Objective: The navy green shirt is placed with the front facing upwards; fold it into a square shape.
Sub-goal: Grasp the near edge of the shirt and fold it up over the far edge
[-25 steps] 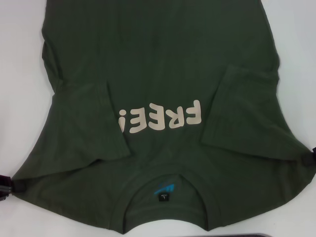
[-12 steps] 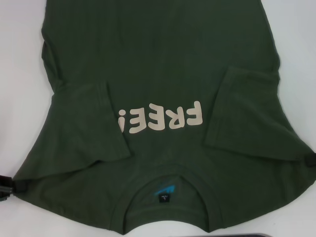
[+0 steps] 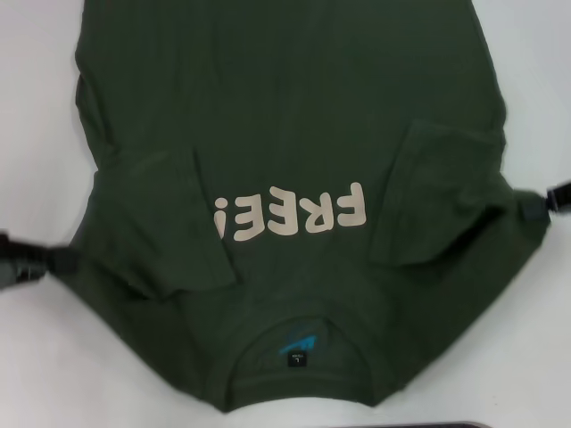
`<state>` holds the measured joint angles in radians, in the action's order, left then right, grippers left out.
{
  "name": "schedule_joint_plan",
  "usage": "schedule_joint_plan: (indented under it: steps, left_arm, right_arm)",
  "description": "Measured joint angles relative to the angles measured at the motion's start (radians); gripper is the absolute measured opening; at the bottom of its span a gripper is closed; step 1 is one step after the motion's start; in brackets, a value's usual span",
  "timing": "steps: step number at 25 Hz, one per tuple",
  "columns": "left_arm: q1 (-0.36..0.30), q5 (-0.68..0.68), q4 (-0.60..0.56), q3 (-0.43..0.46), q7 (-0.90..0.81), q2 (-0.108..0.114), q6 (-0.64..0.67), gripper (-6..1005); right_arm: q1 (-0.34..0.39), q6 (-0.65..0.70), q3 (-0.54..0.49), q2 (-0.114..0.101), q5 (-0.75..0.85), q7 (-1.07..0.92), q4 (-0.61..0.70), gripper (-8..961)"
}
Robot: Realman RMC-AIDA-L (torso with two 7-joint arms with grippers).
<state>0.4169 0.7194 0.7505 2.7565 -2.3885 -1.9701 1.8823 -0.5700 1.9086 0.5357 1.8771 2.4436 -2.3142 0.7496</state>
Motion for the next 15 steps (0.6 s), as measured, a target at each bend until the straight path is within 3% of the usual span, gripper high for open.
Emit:
schedule_joint_plan:
  steps: [7, 15]
  left_arm:
    - [0.122, 0.007, 0.002, 0.011, -0.052, 0.006, -0.074, 65]
    - [0.192, 0.026, -0.006, 0.012, -0.091, 0.011, -0.219, 69]
  right_arm:
    - [-0.059, -0.037, -0.056, 0.001, -0.019, -0.004, -0.004, 17]
    - [-0.06, -0.116, -0.123, -0.012, -0.094, -0.019, 0.001, 17]
